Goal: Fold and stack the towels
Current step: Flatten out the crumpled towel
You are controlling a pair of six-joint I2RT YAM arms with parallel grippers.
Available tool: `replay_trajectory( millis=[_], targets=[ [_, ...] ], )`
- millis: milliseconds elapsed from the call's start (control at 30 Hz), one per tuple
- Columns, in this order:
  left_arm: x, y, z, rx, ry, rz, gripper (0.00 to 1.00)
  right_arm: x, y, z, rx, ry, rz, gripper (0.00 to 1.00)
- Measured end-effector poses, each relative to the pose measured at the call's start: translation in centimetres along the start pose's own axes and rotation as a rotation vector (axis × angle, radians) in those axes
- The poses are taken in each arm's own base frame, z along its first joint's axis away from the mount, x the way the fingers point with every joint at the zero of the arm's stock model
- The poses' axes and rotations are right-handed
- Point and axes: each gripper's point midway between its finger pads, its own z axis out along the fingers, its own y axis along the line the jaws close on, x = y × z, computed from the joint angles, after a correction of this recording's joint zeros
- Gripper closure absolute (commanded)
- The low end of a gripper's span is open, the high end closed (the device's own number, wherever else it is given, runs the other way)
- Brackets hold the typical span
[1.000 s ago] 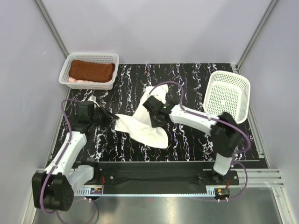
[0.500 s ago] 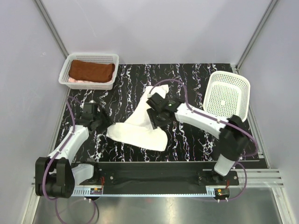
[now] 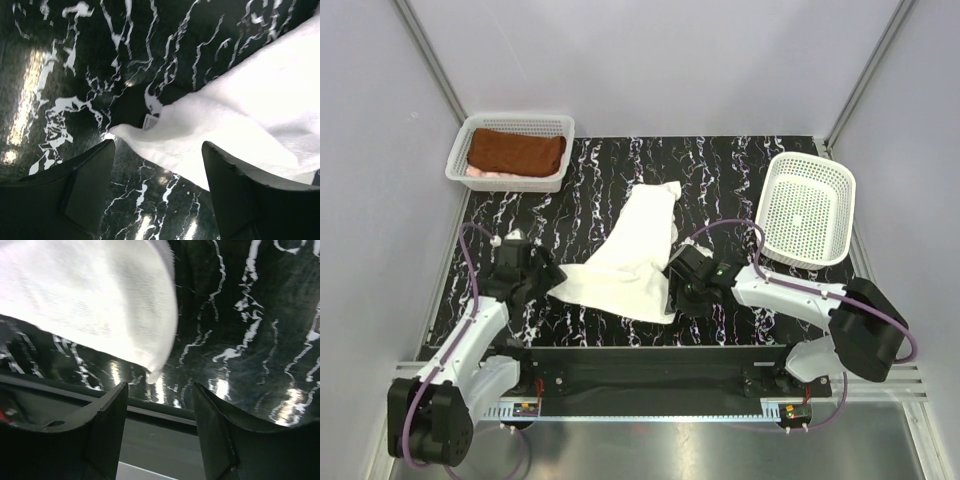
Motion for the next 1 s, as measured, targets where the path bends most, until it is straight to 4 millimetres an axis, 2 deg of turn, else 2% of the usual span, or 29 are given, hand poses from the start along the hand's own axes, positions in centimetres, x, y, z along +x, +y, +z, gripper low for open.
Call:
replay_trajectory(
  millis=[167,300,400,433,567,600,700,800,900,1000],
  targets=[
    [2.0,1.3,0.8,0.014,-0.007,-0.023,0.24,-0.6,1.7,-0.1,-0.101,-0.056,0.078,0.39],
    [2.0,1.2,1.0,0.031,-0.024,-0.031,0.24,-0.3,1.7,0.9,-0.105,-0.053,0.122,0.42],
    [2.3,1.4,1.5,0.017,-0.007,-0.038,0.24,-0.3,1.7,2.1,-0.091,-0.043,0.149,0.48],
    [2.5,1.6,1.7,0.001,0.007,-0.041,0.24,-0.2,1.7,2.5,-0.085,-0.040,0.157,0.60],
    [3.0,2.3,2.2,-0.034,0.028,-0.045,0.24,0.0,0.7,3.5,-0.044,-0.045,0.172,0.95],
    [2.9,2.2,2.3,-0.033,0.024,-0.045,0.25,-0.2,0.4,3.6,-0.029,-0.058,0.173,1.00],
    [2.6,2.0,2.6,-0.017,0.000,-0.044,0.27,-1.0,-0.3,3.1,0.004,-0.109,0.175,1.00],
    [2.5,2.0,2.7,-0.002,-0.014,-0.036,0.28,-2.3,-0.4,1.7,0.011,-0.169,0.170,1.00],
    [2.4,1.5,2.7,0.025,-0.021,-0.029,0.30,-4.4,0.3,0.4,-0.012,-0.226,0.183,1.00],
    [3.0,0.9,2.8,0.059,-0.006,-0.021,0.30,-6.2,0.3,-0.1,-0.023,-0.256,0.205,1.00]
  ],
)
